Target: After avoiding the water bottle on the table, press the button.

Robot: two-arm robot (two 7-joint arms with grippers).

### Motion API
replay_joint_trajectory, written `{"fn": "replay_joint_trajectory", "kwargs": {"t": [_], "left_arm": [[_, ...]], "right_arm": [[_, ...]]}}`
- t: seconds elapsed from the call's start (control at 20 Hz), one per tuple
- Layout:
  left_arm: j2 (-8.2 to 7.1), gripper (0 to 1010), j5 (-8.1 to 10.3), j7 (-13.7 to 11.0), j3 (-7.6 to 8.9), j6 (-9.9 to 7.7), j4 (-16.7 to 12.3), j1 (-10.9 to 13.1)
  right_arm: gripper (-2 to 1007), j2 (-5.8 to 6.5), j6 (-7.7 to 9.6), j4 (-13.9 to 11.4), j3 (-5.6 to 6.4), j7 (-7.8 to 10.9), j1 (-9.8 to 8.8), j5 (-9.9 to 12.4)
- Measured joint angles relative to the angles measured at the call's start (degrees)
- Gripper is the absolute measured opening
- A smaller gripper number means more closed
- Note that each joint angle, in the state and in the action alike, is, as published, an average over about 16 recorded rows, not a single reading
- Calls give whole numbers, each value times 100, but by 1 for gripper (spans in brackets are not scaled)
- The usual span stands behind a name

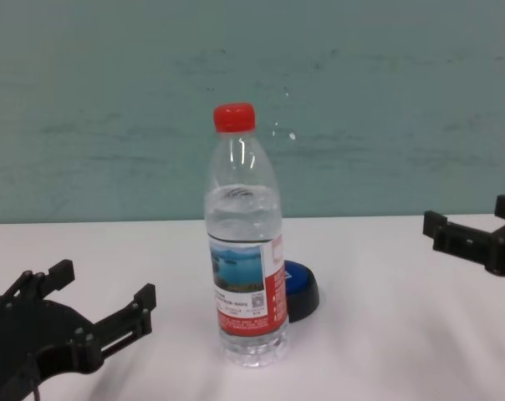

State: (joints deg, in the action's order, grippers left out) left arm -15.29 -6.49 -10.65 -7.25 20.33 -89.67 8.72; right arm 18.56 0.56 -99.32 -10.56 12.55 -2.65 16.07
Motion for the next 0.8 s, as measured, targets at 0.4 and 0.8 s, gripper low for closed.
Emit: {"fn": "replay_joint_trajectory", "kwargs": {"t": [0.4, 0.8], "left_arm": [[0, 1000, 0, 0, 0, 0, 0, 0], [0, 1000, 0, 0, 0, 0, 0, 0]], "right_arm": [[1004, -58, -20, -106, 94, 26, -102, -150], [1004, -133, 18, -283, 164, -30, -287, -321]]}}
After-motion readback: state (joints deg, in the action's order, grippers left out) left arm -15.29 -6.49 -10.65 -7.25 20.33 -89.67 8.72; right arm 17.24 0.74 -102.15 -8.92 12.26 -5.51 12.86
